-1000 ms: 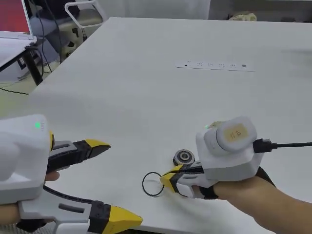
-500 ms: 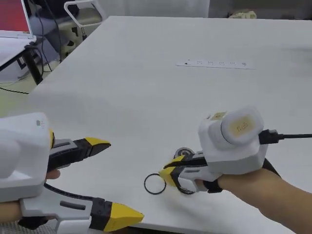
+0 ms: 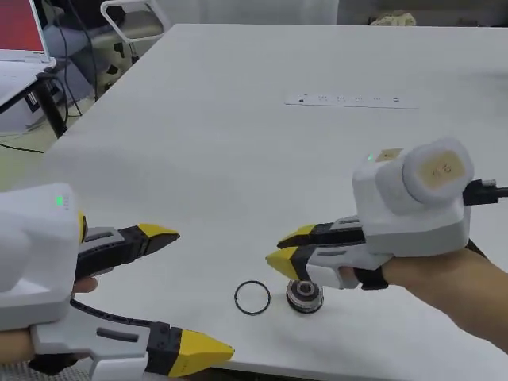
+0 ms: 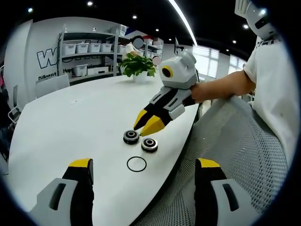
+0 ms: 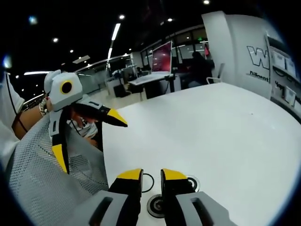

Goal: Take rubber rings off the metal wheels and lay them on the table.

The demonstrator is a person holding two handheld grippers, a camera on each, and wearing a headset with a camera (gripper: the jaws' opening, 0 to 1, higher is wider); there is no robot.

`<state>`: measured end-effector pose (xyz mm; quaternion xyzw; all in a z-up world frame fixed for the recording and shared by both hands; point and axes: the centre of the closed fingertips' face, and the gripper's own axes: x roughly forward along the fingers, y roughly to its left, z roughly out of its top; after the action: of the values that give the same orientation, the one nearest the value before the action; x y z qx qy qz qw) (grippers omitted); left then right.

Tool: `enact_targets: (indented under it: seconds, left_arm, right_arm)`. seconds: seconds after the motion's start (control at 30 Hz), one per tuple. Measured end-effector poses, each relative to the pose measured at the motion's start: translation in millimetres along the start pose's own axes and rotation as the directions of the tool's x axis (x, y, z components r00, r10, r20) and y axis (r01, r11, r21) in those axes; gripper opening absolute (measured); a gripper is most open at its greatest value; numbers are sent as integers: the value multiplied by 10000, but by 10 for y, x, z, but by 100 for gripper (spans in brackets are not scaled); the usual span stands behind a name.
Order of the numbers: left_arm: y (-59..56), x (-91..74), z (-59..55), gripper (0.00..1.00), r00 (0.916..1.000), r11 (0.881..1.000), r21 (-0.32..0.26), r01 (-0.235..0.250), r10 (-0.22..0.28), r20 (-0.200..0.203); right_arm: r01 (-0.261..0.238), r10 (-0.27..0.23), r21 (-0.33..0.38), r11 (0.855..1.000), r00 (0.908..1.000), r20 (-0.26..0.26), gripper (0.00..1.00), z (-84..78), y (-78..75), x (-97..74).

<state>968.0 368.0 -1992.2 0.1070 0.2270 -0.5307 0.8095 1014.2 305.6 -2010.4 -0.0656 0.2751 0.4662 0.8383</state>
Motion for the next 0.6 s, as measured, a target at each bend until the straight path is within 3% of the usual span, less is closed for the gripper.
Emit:
enact_targets:
  seconds: [0.43,0.6]
  left_arm:
    - [-11,0,-1,87,10000,9999,92,55,-55,-39]
    - [-51,1,39,89,9996,9982,531,285,-285,-9]
  right_arm:
    - [421,-401,-651,9970,9987,326,16,123,-200,-259]
    - [293,-285,-1165,9928,9996,79,17,71,-241,-340]
